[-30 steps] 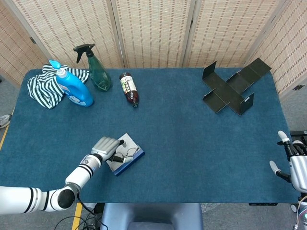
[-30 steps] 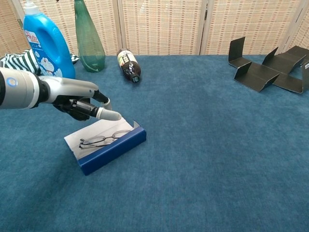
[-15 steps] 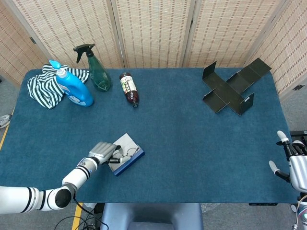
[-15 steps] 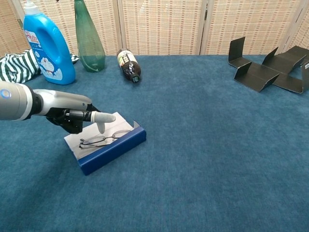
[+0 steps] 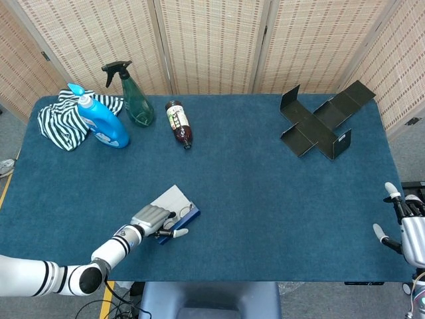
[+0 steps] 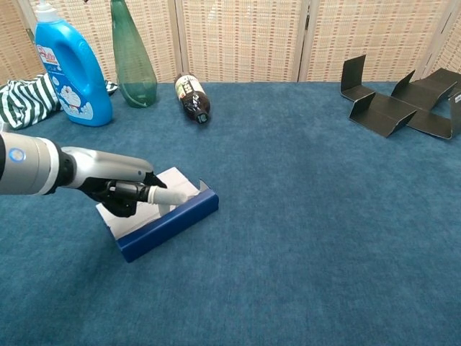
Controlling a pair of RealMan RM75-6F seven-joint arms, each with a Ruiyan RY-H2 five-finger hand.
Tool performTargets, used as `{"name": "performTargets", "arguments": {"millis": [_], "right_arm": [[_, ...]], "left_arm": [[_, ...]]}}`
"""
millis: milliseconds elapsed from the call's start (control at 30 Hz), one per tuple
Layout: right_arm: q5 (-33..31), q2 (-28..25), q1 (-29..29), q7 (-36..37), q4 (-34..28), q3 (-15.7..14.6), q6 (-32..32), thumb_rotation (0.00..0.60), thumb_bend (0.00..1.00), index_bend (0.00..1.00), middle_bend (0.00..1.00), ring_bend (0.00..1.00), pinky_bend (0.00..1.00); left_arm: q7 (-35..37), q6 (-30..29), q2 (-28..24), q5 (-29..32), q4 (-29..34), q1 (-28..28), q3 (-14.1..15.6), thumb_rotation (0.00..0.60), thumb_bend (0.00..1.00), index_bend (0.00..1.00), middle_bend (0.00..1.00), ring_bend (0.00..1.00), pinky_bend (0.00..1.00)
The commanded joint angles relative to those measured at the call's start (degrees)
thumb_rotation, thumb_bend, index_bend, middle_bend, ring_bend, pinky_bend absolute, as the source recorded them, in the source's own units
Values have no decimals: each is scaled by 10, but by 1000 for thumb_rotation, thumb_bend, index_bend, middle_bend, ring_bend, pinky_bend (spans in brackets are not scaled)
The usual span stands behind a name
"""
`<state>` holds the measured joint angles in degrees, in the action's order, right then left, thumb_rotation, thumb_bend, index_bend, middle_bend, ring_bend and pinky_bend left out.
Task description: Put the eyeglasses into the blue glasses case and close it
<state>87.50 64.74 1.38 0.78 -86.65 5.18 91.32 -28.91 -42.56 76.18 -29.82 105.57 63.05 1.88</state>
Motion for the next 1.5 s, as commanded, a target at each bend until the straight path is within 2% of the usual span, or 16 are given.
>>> {"name": "performTargets", "arguments": {"millis": [33, 233, 333, 567, 667, 800, 933, 1067, 1233, 1367, 1500], "right_arm": [[0, 0, 0, 1, 1, 0, 0, 600, 270, 52, 330, 406, 254], [-2, -1, -2, 3, 2, 1, 1, 600, 270, 52, 330, 409, 254], [-2, 0, -2, 5, 4, 1, 2, 600, 270, 52, 331, 411, 254], [0, 4, 0, 8, 8, 0, 0, 600, 270, 52, 333, 413, 254], [0, 4, -1, 8, 8, 0, 2, 600, 270, 51, 333, 414, 254], [-1, 3, -3, 6, 7, 1, 4, 600, 270, 52, 333, 415, 254], [-3, 3, -3, 7, 7, 1, 3, 600, 270, 52, 333, 416, 254], [-1, 2, -1, 7, 8, 1, 1, 600, 270, 52, 333, 417, 254], [-2, 3, -1, 10, 10, 2, 0, 600, 270, 52, 333, 420, 254], [-2, 5, -1, 13, 14, 2, 1, 600, 270, 52, 333, 421, 254], [-2, 7, -3, 16, 16, 1, 2, 600, 270, 52, 333, 421, 254]], "left_arm": [[3, -2, 4, -3, 1, 3, 0, 0, 204, 334, 1000, 1000, 1000], [9, -17, 1, -3, -6, 8, -2, 11, 204, 327, 1000, 1000, 1000], [21, -28, -8, -7, -4, 4, -8, 59, 204, 322, 1000, 1000, 1000], [64, -54, -23, -107, 28, -29, -30, 106, 204, 331, 1000, 1000, 1000], [68, -49, -14, -149, 34, -32, -32, 116, 204, 331, 1000, 1000, 1000], [62, -33, 12, -171, 23, -22, -33, 114, 204, 322, 1000, 1000, 1000], [44, -19, 43, -159, 2, -3, -35, 116, 204, 298, 1000, 1000, 1000], [2, -17, 68, -122, -23, 25, -28, 117, 204, 268, 1000, 1000, 1000], [-61, -32, 95, -57, -50, 61, -13, 118, 204, 255, 1000, 1000, 1000], [-106, -33, 107, 19, -65, 95, 1, 86, 204, 250, 1000, 1000, 1000], [-147, -65, 114, 65, -79, 116, 15, 81, 204, 252, 1000, 1000, 1000]]}}
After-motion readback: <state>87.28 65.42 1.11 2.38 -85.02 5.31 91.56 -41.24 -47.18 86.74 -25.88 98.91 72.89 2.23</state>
